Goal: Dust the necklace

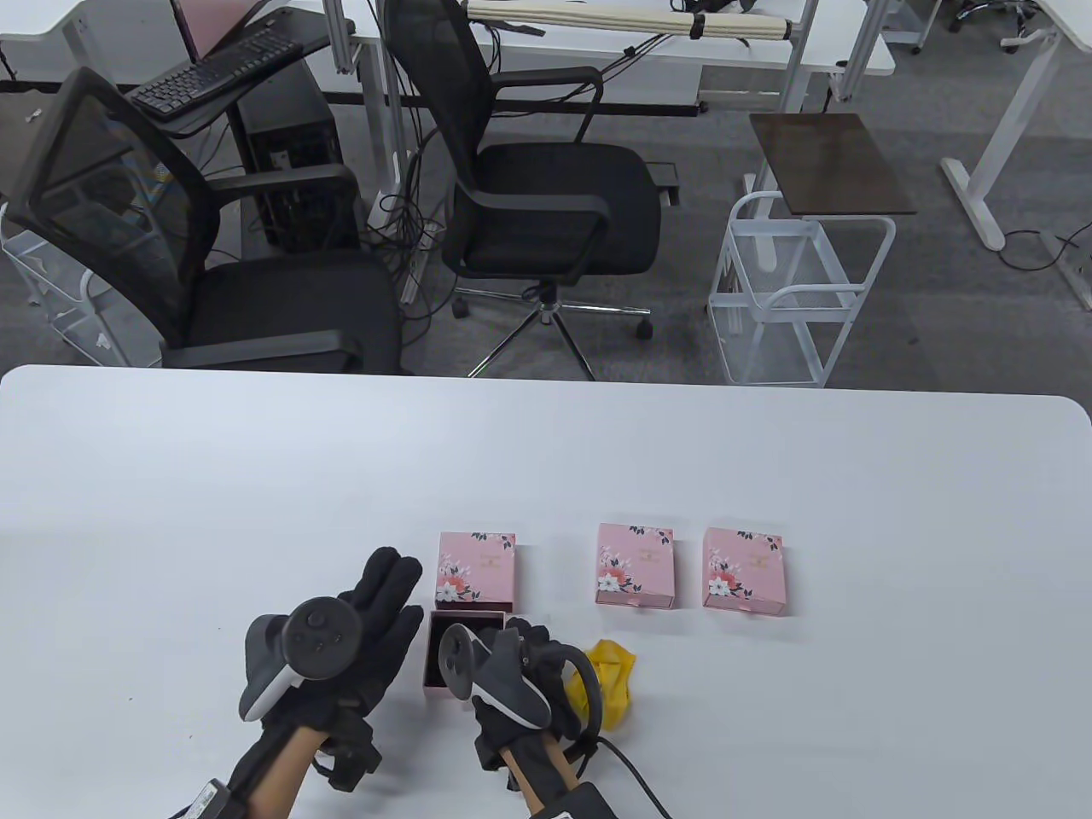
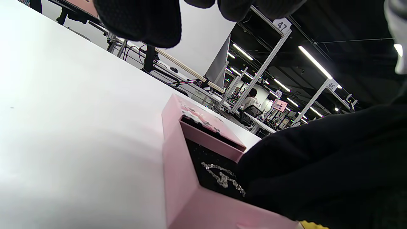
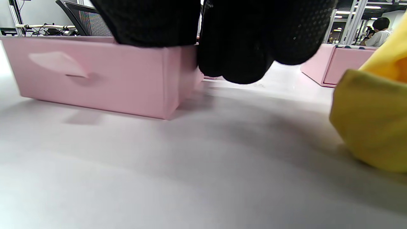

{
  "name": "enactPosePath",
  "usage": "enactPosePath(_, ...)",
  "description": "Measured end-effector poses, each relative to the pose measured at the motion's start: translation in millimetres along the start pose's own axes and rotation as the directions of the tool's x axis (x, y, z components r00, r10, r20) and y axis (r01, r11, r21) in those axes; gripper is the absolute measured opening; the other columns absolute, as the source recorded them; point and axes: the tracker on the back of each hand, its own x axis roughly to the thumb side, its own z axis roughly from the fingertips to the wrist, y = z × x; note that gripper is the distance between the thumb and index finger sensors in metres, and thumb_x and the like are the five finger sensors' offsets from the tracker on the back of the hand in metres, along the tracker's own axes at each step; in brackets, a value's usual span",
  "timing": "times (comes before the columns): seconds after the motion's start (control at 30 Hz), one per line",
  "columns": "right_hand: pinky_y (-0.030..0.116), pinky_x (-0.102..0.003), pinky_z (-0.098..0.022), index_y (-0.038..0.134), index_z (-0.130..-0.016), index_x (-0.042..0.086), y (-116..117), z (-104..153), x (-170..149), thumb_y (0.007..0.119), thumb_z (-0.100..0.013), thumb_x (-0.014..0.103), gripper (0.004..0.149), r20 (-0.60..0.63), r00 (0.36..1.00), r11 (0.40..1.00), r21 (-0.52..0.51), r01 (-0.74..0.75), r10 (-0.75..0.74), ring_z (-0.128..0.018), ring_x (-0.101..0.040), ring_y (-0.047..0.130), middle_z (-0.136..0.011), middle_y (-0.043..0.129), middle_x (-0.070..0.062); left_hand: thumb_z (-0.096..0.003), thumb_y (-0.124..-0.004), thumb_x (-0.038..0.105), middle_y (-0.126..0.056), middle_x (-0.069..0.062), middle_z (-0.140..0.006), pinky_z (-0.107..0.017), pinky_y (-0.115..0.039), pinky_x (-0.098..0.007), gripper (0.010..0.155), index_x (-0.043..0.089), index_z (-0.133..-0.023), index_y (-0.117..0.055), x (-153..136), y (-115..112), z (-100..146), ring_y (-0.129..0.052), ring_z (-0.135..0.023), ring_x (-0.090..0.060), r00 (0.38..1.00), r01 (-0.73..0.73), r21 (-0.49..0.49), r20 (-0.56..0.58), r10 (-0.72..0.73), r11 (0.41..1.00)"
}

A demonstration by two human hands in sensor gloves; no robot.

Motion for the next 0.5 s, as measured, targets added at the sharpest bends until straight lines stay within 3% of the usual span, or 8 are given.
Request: enactPosePath(0.5, 0.069, -0.058, -0.061, 0.074, -0.1, 0.009, -1.7, 1.9, -1.8, 0.079, -0.064, 0.025, 0.04, 0.049, 0.999, 1.0, -0.01, -0.019, 0.019, -0.086, -0.054, 0.072, -0.108, 0.059, -0.033, -0.0635, -0.055, 0.049, -0.027, 0.0, -0.126, -0.071, -0.065, -0.051, 0.058, 0.032, -0.117, -0.04, -1.0, 0.7, 1.1, -0.064, -0.098, -0.034, 1.0, -0.004, 0.006, 0.003, 0.004, 1.0)
